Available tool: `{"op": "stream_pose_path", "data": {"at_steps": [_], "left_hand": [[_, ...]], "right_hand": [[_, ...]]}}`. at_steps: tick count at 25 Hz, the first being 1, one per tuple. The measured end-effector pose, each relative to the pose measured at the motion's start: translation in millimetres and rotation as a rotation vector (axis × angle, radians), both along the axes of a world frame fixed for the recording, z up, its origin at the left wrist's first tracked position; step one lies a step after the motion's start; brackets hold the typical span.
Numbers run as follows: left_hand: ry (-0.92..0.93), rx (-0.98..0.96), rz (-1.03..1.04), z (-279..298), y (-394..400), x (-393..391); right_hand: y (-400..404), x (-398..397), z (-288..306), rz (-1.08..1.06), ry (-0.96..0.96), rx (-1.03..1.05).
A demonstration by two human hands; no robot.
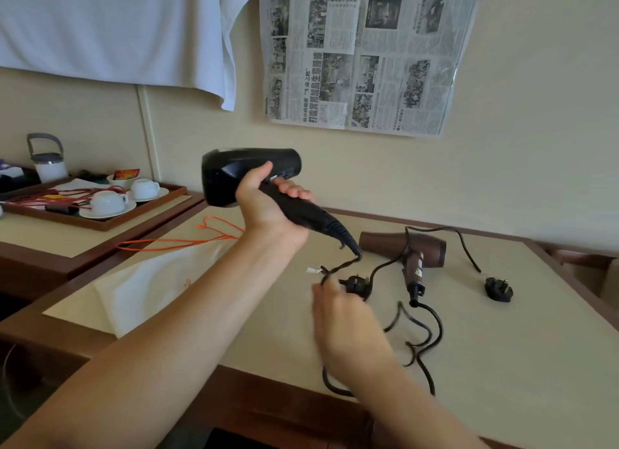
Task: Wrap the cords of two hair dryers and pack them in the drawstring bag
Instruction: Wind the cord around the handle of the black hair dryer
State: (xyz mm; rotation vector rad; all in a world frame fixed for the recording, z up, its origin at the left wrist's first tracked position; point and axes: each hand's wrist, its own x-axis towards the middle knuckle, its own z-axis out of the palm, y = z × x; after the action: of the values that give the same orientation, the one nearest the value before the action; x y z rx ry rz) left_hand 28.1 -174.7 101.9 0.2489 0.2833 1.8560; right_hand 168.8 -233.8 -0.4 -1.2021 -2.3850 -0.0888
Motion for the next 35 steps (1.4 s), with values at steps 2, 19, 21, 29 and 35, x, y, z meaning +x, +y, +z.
{"op": "stream_pose_path", "data": {"at_steps": [2, 19, 21, 29, 35], "left_hand": [[0.095, -0.002, -0.004, -3, 2, 10], [0.162, -0.101, -0.005, -43, -5, -1], [0.220, -0.098, 0.008, -44, -3, -4], [0.110, -0.079, -0.128, -34, -5, 7], [0.326, -0.066, -0.050, -38, 0, 12]], "right_hand": [[-17, -19, 19, 0.086, -0.093, 0.024], [-10, -15, -4, 0.177, -0.135, -0.021], [-6, -1, 24, 0.177, -0.085, -0.096], [47, 47, 19, 0.021, 0.195, 0.148], [-2, 8, 6, 0.115, 0.199, -0.292]]}}
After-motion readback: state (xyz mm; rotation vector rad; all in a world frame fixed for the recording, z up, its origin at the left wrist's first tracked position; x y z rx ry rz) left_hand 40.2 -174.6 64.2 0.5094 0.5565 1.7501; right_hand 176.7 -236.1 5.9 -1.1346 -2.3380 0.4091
